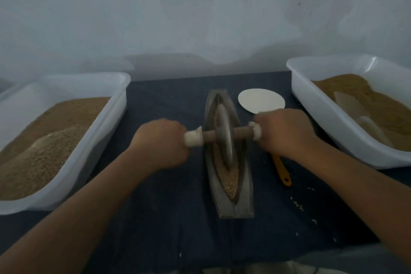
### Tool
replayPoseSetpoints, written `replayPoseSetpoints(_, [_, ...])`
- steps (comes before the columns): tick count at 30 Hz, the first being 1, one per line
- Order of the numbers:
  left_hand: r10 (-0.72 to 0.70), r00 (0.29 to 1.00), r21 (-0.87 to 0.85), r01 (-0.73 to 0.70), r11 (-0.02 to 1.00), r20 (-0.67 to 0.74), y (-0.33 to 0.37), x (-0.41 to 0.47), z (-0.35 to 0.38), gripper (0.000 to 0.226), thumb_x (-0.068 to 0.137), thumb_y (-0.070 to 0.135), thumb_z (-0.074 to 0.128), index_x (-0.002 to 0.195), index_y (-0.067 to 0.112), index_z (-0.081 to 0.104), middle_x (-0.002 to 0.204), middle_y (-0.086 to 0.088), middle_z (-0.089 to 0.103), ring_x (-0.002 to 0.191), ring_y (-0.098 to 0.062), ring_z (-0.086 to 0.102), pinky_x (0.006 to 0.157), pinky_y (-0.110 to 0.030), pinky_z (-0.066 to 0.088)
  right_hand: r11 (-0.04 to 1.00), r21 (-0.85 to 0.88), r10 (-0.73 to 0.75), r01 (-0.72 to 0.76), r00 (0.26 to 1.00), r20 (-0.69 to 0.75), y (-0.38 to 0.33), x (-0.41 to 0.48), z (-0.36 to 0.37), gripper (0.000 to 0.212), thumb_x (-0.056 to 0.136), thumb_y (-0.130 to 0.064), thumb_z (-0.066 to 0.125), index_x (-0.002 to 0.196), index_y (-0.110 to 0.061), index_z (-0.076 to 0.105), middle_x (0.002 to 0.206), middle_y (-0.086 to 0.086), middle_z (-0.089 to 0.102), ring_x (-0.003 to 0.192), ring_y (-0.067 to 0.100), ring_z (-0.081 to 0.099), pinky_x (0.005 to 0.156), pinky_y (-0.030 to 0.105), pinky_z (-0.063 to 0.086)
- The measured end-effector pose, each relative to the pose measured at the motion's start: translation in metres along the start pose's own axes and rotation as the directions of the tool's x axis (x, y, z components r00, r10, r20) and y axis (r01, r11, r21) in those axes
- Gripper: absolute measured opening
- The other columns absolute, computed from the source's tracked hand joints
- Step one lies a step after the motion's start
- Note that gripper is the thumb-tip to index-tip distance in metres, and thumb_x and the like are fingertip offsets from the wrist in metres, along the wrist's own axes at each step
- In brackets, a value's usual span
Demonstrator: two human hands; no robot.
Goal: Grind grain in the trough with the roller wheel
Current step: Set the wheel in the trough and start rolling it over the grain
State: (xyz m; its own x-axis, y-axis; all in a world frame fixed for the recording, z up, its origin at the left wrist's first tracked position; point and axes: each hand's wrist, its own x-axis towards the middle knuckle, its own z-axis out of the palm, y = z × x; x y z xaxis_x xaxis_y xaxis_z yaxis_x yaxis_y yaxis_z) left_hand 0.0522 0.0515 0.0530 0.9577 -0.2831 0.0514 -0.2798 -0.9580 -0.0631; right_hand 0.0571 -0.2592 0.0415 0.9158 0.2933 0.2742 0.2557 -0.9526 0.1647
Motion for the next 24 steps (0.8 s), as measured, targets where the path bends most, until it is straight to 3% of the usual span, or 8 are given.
replayPoseSetpoints(3, [-0.089,0.993,0.053,0.093,0.994,-0.077,0.006,0.059,-0.015,0.022,0.082,0.044,0.064,0.075,0.025,0.057,0.075,0.005,0.058,0.069,-0.023,0.060,0.064,-0.033,0.048,0.991,0.048,0.125,-0.124,0.992,-0.009,0.000,0.043,-0.001,0.030,0.095,-0.045,0.059,0.071,-0.030,0.049,0.065,-0.008,0.052,0.058,0.009,0.046,0.053,0.030,0.036])
replayPoseSetpoints(6, [-0.093,0.990,0.045,0.099,0.994,-0.103,0.008,0.078,-0.025,0.029,0.082,0.049,0.065,0.072,0.023,0.055,0.075,0.003,0.059,0.068,-0.024,0.059,0.065,-0.034,0.049,0.985,0.065,0.161,-0.162,0.987,0.014,-0.002,0.052,-0.006,0.028,0.094,-0.039,0.061,0.071,-0.028,0.051,0.067,-0.007,0.054,0.058,0.010,0.045,0.055,0.032,0.037])
replayPoseSetpoints(10, [0.012,0.998,0.032,-0.014,0.999,0.057,0.002,0.033,-0.013,0.020,0.075,0.043,0.063,0.069,0.027,0.053,0.071,0.009,0.056,0.068,-0.020,0.059,0.065,-0.032,0.049,0.993,0.037,0.104,-0.110,0.987,0.124,-0.004,0.012,-0.011,0.034,0.100,-0.052,0.047,0.077,-0.030,0.058,0.074,-0.006,0.063,0.065,0.012,0.057,0.060,0.033,0.047])
replayPoseSetpoints(14, [0.034,0.985,-0.035,-0.029,0.999,0.172,-0.001,-0.003,-0.006,0.019,0.074,0.042,0.066,0.068,0.029,0.054,0.068,0.011,0.059,0.061,-0.006,0.056,0.053,-0.027,0.040,0.999,0.034,-0.026,0.021,0.987,0.160,-0.010,-0.021,-0.036,0.018,0.090,-0.053,0.063,0.091,-0.036,0.059,0.082,-0.012,0.062,0.073,0.007,0.059,0.065,0.031,0.050])
replayPoseSetpoints(17, [0.032,0.997,0.012,-0.032,0.999,0.071,0.006,-0.011,-0.001,0.023,0.080,0.045,0.065,0.071,0.031,0.050,0.071,0.012,0.056,0.061,-0.006,0.050,0.057,-0.030,0.039,0.992,0.088,-0.095,0.085,0.988,0.122,-0.018,-0.028,-0.058,0.028,0.082,-0.045,0.071,0.100,-0.035,0.051,0.084,-0.012,0.057,0.074,0.009,0.055,0.060,0.033,0.047])
replayPoseSetpoints(21, [-0.033,0.993,-0.125,0.019,0.992,-0.115,0.008,-0.018,0.018,0.025,0.082,0.053,0.062,0.072,0.032,0.054,0.066,0.013,0.057,0.059,-0.004,0.051,0.051,-0.027,0.036,0.962,0.194,-0.223,0.190,0.961,0.162,-0.024,-0.028,-0.082,0.053,0.078,-0.047,0.071,0.122,-0.036,0.043,0.107,-0.014,0.050,0.096,0.011,0.051,0.074,0.032,0.041])
replayPoseSetpoints(23, [-0.094,0.986,-0.229,0.060,0.972,-0.141,0.006,-0.021,0.028,0.027,0.084,0.055,0.060,0.070,0.032,0.057,0.065,0.014,0.060,0.060,-0.005,0.057,0.054,-0.027,0.045,0.899,0.412,-0.183,0.147,0.982,0.049,-0.020,-0.028,-0.096,0.053,0.081,-0.053,0.066,0.128,-0.041,0.045,0.119,-0.020,0.050,0.108,0.005,0.051,0.085,0.025,0.044])
replayPoseSetpoints(24, [-0.117,0.980,-0.267,0.072,0.961,-0.159,0.006,-0.022,0.033,0.029,0.084,0.057,0.058,0.070,0.032,0.058,0.064,0.013,0.061,0.060,-0.007,0.059,0.057,-0.029,0.051,0.847,0.505,-0.125,0.164,0.986,-0.111,-0.017,-0.029,-0.102,0.044,0.086,-0.052,0.064,0.126,-0.042,0.050,0.120,-0.024,0.052,0.111,0.001,0.053,0.090,0.019,0.044])
